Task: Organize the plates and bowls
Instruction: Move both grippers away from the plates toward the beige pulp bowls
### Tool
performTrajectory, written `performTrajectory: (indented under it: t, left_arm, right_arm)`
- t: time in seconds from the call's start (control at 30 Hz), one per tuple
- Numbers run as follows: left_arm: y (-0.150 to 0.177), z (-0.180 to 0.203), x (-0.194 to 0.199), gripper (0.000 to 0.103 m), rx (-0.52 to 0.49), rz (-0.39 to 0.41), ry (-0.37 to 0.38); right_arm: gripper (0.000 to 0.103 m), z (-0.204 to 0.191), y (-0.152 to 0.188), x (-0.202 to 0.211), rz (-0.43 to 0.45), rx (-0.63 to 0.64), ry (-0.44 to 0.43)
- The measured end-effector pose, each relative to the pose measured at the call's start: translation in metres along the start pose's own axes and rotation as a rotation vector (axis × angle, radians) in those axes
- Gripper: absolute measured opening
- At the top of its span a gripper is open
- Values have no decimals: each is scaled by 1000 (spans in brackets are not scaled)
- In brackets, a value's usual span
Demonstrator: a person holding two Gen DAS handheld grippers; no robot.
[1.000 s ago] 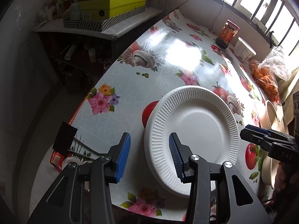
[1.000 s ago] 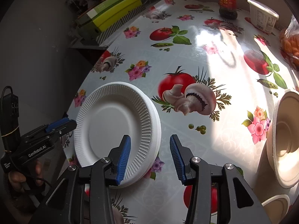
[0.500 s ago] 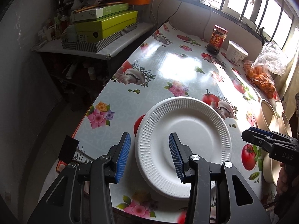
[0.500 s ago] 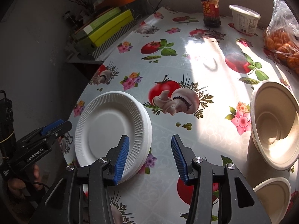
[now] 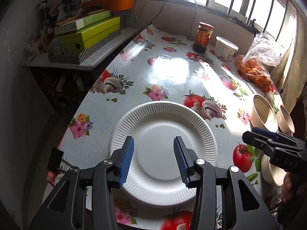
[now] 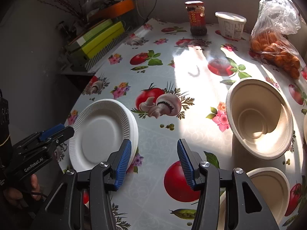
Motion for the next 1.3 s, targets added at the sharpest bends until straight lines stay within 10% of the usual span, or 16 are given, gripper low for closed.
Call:
performTrajectory:
  t: [1.3]
  left_arm:
    - [15, 175, -17, 44, -287, -52, 376]
  right_arm:
    - [56, 115, 80, 116, 253, -257, 319]
Point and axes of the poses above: each gripper's, at about its wrist camera, not at the fingertips, and x roughly against the way its jaws point, z to its right, y to its underside, the point moved 1 cm from there along -x, roughly the way its jaws point, and after that the axes turned 3 degrees about -x, right-handed, at the moved point
